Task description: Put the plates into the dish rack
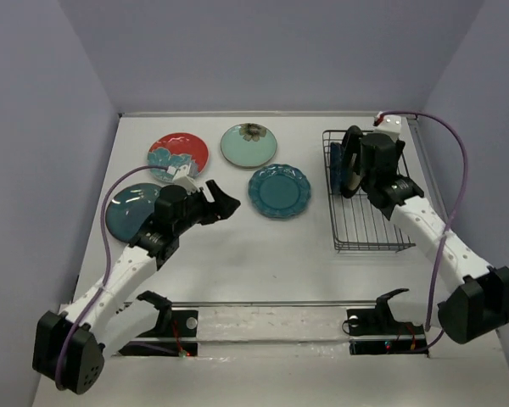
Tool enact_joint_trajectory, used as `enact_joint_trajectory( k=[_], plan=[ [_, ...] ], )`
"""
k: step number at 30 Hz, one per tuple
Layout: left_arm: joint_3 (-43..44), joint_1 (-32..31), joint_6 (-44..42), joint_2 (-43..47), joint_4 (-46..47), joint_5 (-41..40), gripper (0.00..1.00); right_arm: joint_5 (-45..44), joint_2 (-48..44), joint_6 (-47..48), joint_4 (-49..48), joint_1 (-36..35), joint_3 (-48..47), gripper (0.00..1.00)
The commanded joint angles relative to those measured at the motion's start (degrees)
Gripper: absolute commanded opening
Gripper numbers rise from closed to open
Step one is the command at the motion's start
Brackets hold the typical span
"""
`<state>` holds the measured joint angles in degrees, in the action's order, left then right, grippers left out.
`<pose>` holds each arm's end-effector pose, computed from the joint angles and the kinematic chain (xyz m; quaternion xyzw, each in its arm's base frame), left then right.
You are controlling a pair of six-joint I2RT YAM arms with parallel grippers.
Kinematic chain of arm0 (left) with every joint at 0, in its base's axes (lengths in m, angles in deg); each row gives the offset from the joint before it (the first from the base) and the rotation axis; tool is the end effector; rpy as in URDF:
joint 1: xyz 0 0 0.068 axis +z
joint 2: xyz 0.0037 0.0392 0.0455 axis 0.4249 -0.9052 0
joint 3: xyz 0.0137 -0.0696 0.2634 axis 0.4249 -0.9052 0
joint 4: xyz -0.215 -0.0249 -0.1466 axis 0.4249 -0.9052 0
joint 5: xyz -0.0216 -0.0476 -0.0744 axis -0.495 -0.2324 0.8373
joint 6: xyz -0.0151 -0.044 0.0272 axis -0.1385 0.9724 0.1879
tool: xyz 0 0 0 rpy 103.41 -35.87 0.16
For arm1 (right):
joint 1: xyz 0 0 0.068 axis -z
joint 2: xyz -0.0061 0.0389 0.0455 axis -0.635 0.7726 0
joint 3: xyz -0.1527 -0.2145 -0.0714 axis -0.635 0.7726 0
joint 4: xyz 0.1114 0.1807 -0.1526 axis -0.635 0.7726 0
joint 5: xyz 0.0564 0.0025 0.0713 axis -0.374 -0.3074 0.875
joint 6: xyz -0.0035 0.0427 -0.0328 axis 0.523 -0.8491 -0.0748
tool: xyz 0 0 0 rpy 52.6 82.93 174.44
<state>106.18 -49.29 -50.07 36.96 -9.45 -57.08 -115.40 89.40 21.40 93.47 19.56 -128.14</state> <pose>0.1846 -0.0914 0.2832 -0.0034 0.7817 -0.3801 0.4944 0.2807 0.0802 0.3285 0.1072 0.8174 -0.0963 0.5577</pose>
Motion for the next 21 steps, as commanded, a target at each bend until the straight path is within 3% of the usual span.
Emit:
enact_joint_trajectory(
  k=[1,10,14,21],
  plan=[
    [-2.95,-3.36,7.96,-9.19,13.28,-1.39,0.84,5.87,-9.8,-2.06,2.83,-0.01,-2.89,0.9],
    [3.72,-5.57,12.19,-32.93,24.54,-9.39,0.76,23.36,-21.75,-6.88,2.31,-0.01,4.31,0.93],
    [8.9,-5.57,13.24,-43.2,27.96,-9.57,0.73,27.33,-24.23,-8.3,0.63,-0.01,7.39,0.93],
    [15.59,-5.13,15.09,-55.69,31.4,-8.25,0.61,30.24,-25.02,-9.0,-0.51,-0.01,9.68,0.92]
  ],
)
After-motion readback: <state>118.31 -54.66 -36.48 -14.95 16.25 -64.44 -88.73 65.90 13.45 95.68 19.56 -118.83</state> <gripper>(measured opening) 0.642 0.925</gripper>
